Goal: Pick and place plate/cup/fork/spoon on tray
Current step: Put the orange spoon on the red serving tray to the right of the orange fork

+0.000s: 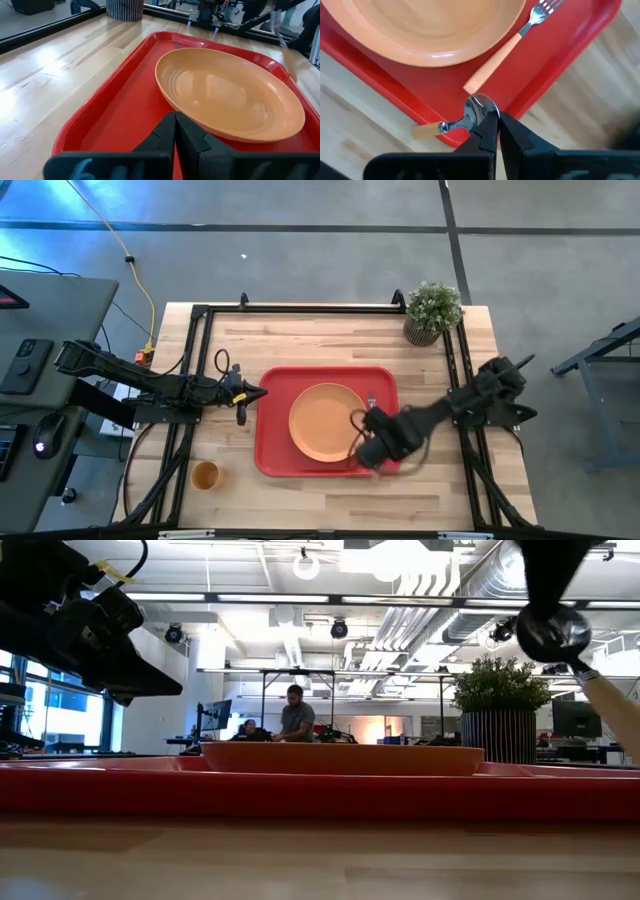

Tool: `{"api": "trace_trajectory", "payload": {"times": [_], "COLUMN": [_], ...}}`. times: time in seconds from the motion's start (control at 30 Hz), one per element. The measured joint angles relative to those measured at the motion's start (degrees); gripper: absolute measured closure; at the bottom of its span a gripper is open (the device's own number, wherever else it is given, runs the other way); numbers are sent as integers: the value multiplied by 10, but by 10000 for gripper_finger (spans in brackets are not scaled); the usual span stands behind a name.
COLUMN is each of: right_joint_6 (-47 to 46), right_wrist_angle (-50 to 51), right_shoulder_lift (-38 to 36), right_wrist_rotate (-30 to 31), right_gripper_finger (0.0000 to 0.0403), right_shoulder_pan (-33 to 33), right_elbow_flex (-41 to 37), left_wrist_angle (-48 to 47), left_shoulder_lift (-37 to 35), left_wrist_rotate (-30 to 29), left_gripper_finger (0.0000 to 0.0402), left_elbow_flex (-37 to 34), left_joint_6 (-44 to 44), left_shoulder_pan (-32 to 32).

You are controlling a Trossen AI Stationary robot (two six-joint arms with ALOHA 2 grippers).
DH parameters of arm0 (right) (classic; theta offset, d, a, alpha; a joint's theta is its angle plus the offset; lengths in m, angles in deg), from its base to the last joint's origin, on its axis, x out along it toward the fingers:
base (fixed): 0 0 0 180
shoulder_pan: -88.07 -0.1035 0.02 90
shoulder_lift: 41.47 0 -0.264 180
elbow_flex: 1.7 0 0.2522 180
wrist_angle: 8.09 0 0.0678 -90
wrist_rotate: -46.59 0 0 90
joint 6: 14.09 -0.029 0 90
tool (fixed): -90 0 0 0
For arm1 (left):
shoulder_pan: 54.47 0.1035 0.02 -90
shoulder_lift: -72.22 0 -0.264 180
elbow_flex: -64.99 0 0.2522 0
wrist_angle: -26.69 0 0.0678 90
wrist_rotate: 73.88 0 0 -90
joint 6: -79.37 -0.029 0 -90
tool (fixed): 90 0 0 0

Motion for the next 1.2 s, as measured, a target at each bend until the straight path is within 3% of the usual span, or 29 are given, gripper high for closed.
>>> {"api": "trace_trajectory", "payload": {"times": [0.13, 0.3, 0.43, 0.6, 0.7, 0.93, 1.2], "right_joint_6": [135, 269, 327, 401, 430, 426, 421], "right_wrist_angle": [6, 22, 13, -38, -68, -175, -236], "right_shoulder_lift": [-2, -2, -2, -3, -2, -2, -2], "right_wrist_rotate": [-43, -29, -13, -69, -97, -96, -80], "right_gripper_finger": [402, 403, 403, 403, 403, 402, 402], "right_shoulder_pan": [66, 152, 222, 279, 299, 333, 360], "right_elbow_flex": [0, 0, -4, -63, -117, -217, -254], "left_wrist_angle": [-2, -10, -12, -19, -29, -46, -55], "left_shoulder_lift": [0, 0, 0, 0, 0, 0, 0], "left_wrist_rotate": [6, 4, 3, 7, 6, -7, -18], "left_gripper_finger": [401, 401, 401, 401, 401, 401, 401], "left_elbow_flex": [0, 0, 0, 0, 0, 0, 0], "left_joint_6": [0, 0, 0, 0, -6, -11, -21], "left_shoulder_pan": [0, 0, 0, 0, 0, 0, 0]}}
